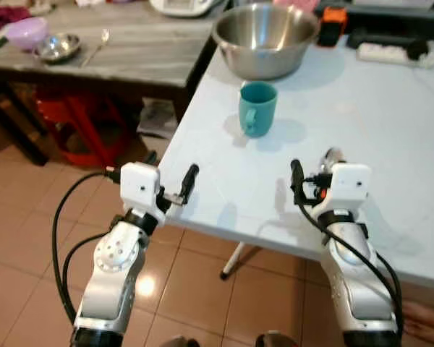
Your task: Setting the table
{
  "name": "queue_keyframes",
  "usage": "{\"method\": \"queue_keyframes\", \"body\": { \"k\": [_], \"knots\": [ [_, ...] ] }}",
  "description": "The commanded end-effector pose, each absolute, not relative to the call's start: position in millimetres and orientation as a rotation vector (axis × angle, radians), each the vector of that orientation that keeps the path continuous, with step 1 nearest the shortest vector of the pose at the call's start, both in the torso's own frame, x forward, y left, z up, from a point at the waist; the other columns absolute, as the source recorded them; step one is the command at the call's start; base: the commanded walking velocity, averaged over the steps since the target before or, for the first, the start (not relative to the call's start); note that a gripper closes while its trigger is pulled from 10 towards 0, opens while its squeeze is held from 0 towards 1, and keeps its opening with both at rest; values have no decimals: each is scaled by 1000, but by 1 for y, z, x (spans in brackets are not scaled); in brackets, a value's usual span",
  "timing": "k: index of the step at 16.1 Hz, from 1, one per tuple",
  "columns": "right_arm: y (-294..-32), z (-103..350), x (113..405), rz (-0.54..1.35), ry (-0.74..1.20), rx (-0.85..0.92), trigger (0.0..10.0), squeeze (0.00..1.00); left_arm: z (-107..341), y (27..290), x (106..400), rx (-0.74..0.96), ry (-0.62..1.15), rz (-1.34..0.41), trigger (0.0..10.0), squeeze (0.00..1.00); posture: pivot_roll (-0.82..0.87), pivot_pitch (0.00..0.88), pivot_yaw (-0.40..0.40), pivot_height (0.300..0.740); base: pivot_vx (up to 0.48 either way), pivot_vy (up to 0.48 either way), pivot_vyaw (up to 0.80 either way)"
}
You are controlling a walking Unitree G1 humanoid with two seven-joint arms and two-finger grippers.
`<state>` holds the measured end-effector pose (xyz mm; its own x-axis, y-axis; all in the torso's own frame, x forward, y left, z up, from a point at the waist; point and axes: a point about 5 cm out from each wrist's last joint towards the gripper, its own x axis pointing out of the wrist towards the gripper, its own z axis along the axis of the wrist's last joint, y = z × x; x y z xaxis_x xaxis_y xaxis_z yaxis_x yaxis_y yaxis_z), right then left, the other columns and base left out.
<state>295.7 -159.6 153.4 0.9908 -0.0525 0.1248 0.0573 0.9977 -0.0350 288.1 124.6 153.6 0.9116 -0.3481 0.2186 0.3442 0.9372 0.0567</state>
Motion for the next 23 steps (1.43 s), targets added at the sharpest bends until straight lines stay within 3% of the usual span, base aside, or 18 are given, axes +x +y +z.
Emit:
{"method": "queue_keyframes", "body": {
  "k": [1,5,15,23],
  "knots": [
    [-161,153,294,-63,-120,-35,10000,0,152,123,286,20,-213,-387,10000,0,-169,191,79,740,0,0,0],
    [-163,153,289,-80,-120,-33,10000,0,150,118,279,48,-206,-567,10000,0,-167,200,73,740,0,0,0],
    [-166,150,286,-98,-99,-24,10000,0,149,121,280,53,-195,-583,10000,0,-176,214,78,740,0,0,-654],
    [-168,145,286,-127,-53,-3,10000,0,145,113,263,120,-153,-879,10000,0,-179,231,78,740,0,0,0]
  ]
}}
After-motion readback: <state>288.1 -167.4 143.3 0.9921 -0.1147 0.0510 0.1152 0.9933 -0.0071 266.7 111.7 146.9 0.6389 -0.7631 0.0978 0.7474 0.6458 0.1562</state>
